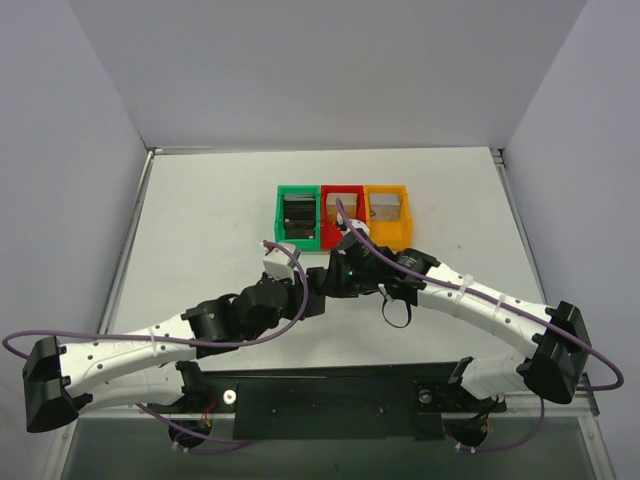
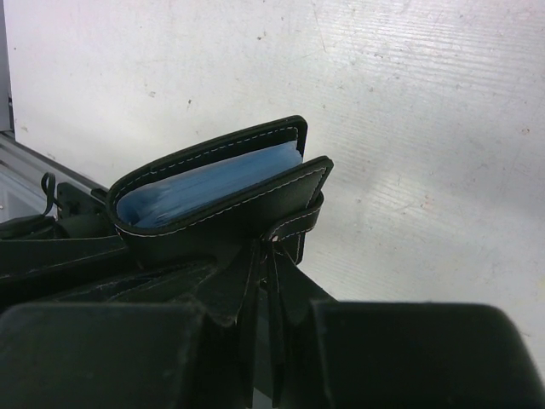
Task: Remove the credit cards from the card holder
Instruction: Open the card holder at the center of the board.
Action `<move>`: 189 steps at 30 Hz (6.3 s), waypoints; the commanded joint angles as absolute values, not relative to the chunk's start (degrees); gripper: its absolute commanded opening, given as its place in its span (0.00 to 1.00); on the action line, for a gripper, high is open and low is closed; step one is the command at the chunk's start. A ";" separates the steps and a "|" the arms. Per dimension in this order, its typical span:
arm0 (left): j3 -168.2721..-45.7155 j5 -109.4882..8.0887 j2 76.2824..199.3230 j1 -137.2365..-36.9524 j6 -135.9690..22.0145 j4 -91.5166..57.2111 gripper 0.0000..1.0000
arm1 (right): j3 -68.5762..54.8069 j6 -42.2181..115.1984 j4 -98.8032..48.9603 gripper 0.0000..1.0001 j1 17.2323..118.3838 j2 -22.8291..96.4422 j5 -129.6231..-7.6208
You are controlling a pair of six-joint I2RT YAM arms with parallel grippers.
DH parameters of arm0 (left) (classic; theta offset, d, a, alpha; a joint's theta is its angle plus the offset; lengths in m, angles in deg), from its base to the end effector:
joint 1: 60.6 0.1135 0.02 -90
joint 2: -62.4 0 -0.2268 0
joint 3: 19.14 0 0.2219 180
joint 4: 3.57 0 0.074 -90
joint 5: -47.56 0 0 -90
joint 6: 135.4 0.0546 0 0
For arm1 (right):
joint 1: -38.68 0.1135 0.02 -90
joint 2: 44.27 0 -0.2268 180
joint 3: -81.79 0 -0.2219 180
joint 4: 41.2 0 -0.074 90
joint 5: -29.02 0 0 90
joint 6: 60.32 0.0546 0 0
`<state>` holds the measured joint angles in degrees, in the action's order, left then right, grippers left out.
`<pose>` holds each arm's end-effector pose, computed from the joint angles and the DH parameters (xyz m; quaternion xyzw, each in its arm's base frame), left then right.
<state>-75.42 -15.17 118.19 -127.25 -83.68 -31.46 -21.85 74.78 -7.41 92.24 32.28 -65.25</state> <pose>0.1114 -0.1950 0.2466 0.0848 0.8351 -0.2776 0.4673 0.1723 0.2403 0.2616 -0.0825 0.8786 0.3774 0.2809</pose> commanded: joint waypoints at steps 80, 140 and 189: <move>-58.91 -73.02 109.77 -104.10 -112.10 27.93 0.00 | -33.83 67.55 -16.11 0.56 78.41 3.27 -88.66; -58.91 -81.29 121.02 -100.41 -127.49 55.36 0.00 | -38.05 79.33 -35.36 0.46 77.09 -4.02 -100.88; -63.74 -75.66 118.30 -101.02 -112.28 26.00 0.87 | -11.51 58.68 9.19 0.00 83.85 12.58 -74.18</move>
<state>-62.11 -77.73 119.10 -101.30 -114.59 26.17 -14.99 61.71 3.02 81.82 10.95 -83.20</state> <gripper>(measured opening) 0.869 0.035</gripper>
